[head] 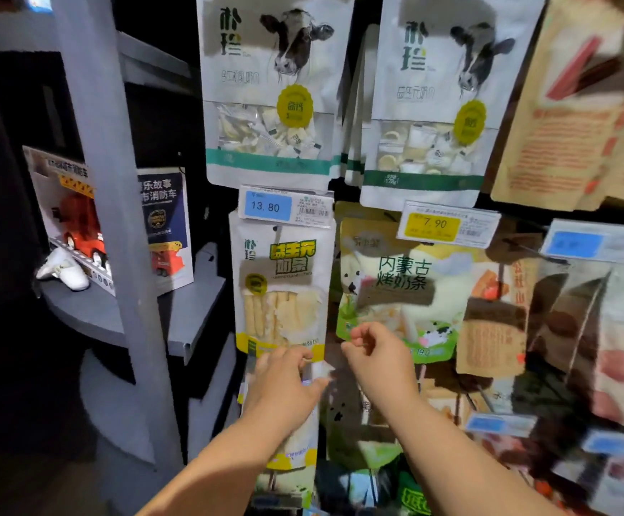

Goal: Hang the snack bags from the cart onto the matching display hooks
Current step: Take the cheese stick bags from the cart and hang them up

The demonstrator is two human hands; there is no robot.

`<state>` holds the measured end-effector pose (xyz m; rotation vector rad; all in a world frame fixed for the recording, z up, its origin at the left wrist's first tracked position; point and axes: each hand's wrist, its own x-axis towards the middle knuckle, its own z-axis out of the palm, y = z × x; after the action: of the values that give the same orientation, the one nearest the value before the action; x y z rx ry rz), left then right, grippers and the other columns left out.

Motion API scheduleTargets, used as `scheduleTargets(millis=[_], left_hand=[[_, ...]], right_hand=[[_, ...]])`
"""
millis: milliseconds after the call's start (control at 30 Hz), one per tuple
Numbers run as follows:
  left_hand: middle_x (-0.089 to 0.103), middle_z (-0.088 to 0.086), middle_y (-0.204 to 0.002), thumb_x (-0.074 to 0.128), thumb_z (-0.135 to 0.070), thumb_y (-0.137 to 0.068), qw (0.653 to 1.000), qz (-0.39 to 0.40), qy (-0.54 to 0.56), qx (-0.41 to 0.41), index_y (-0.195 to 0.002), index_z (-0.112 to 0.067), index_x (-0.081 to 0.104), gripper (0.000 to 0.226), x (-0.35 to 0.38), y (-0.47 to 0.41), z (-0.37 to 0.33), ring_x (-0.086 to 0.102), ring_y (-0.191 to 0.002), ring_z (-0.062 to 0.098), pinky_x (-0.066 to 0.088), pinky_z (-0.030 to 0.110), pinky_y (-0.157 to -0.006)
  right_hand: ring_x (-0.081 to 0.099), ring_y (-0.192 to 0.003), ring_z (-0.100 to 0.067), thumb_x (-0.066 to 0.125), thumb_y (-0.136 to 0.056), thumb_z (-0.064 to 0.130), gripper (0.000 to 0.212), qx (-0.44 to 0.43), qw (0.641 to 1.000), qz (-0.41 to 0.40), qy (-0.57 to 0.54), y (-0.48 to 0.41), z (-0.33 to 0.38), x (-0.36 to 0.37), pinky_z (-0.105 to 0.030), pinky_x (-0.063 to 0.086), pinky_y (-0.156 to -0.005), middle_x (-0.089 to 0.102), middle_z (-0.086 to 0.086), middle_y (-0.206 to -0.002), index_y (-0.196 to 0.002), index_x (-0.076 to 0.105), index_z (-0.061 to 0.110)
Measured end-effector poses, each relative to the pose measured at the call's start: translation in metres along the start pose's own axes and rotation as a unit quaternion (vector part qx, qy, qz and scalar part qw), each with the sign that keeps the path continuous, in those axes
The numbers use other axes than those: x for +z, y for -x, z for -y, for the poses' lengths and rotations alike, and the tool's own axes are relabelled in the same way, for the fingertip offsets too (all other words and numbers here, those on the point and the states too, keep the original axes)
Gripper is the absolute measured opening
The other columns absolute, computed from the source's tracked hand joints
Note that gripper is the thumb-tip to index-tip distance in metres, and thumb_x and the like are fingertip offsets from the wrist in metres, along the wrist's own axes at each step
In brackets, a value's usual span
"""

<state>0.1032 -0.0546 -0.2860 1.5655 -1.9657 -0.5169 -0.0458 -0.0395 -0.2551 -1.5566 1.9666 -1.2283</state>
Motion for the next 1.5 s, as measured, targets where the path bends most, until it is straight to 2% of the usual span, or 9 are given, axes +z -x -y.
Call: scheduleTargets(millis=[133, 333, 500, 733, 900, 1033, 1233, 1400, 1500], left_hand=[[0.052, -0.009, -0.12, 0.055, -0.047, -0.09, 0.991, 0.058, -0.057, 0.102, -0.118, -0.034, 0.053, 0.031, 0.028, 0.013, -0.028, 0.039, -0.122, 0.018, 0.035, 0.032, -0.102], [0.061, -0.007, -0.105, 0.058, -0.045, -0.088, 0.954, 0.188, -0.078, 0.219, -0.107, -0.029, 0.06, 0.025, 0.08, 0.048, -0.082, 0.055, -0.106, 0.018, 0.046, 0.032, -0.087], [0.061, -0.003, -0.105, 0.056, -0.042, -0.092, 0.904, 0.267, -0.096, 0.32, -0.11, -0.026, 0.058, 0.024, 0.143, 0.097, -0.151, 0.054, -0.1, 0.02, 0.041, 0.03, -0.071], [0.062, 0.007, -0.115, 0.054, -0.027, -0.09, 0.814, 0.409, -0.171, 0.376, -0.11, -0.021, 0.058, 0.022, 0.277, 0.182, -0.262, 0.057, -0.107, 0.029, 0.045, 0.035, -0.08], [0.062, 0.006, -0.115, 0.052, -0.036, -0.09, 0.771, 0.443, -0.178, 0.421, -0.108, -0.026, 0.057, 0.021, 0.356, 0.247, -0.35, 0.059, -0.107, 0.031, 0.041, 0.034, -0.077], [0.059, 0.005, -0.126, 0.054, -0.039, -0.091, 0.745, 0.45, -0.165, 0.463, -0.123, -0.027, 0.056, 0.034, 0.401, 0.294, -0.408, 0.054, -0.117, 0.029, 0.044, 0.037, -0.091], [0.061, 0.005, -0.121, 0.053, -0.037, -0.09, 0.706, 0.474, -0.194, 0.489, -0.119, -0.022, 0.06, 0.033, 0.465, 0.341, -0.469, 0.054, -0.117, 0.029, 0.048, 0.042, -0.096], [0.059, 0.0, -0.114, 0.051, -0.04, -0.092, 0.692, 0.489, -0.191, 0.495, -0.115, -0.023, 0.059, 0.029, 0.524, 0.358, -0.491, 0.053, -0.115, 0.026, 0.045, 0.033, -0.093], [0.058, 0.001, -0.126, 0.049, -0.047, -0.094, 0.662, 0.521, -0.211, 0.497, -0.127, -0.028, 0.055, 0.038, 0.556, 0.365, -0.508, 0.051, -0.119, 0.025, 0.046, 0.04, -0.098]], right_hand=[[0.057, -0.077, -0.011, 0.068, -0.086, 0.027, 0.013, 0.028, 0.995, 0.016, 0.094, 0.027, -0.037, -0.032, -0.024, 0.044, -0.067, 0.061, 0.012, -0.08, -0.08, 0.057, 0.032], [0.06, -0.082, -0.016, 0.063, -0.089, 0.034, 0.005, 0.137, 0.975, -0.023, 0.172, 0.081, -0.119, -0.111, -0.031, 0.048, -0.073, 0.06, 0.01, -0.085, -0.088, 0.059, 0.032], [0.059, -0.09, -0.02, 0.058, -0.093, 0.04, 0.02, 0.226, 0.94, -0.009, 0.255, 0.142, -0.209, -0.198, -0.034, 0.049, -0.076, 0.054, 0.002, -0.11, -0.103, 0.06, 0.023], [0.056, -0.111, -0.024, 0.062, -0.087, 0.041, 0.029, 0.365, 0.88, 0.022, 0.304, 0.26, -0.323, -0.342, -0.031, 0.047, -0.09, 0.054, -0.003, -0.12, -0.112, 0.061, 0.026], [0.056, -0.119, -0.024, 0.059, -0.091, 0.04, 0.036, 0.427, 0.845, 0.006, 0.32, 0.335, -0.375, -0.434, -0.029, 0.045, -0.093, 0.056, -0.005, -0.13, -0.123, 0.059, 0.023], [0.046, -0.132, -0.024, 0.051, -0.097, 0.033, 0.033, 0.459, 0.835, 0.0, 0.303, 0.376, -0.409, -0.482, -0.028, 0.041, -0.097, 0.044, -0.009, -0.147, -0.129, 0.055, 0.024], [0.057, -0.111, -0.024, 0.058, -0.094, 0.038, 0.028, 0.516, 0.817, -0.028, 0.258, 0.427, -0.462, -0.519, -0.032, 0.048, -0.089, 0.052, -0.006, -0.13, -0.117, 0.059, 0.022], [0.056, -0.113, -0.021, 0.058, -0.092, 0.04, 0.033, 0.56, 0.797, -0.023, 0.224, 0.454, -0.503, -0.538, -0.031, 0.048, -0.09, 0.054, -0.003, -0.13, -0.12, 0.059, 0.023], [0.055, -0.113, -0.021, 0.058, -0.091, 0.042, 0.035, 0.591, 0.782, -0.027, 0.198, 0.46, -0.527, -0.551, -0.032, 0.048, -0.091, 0.052, -0.002, -0.13, -0.122, 0.058, 0.024]])
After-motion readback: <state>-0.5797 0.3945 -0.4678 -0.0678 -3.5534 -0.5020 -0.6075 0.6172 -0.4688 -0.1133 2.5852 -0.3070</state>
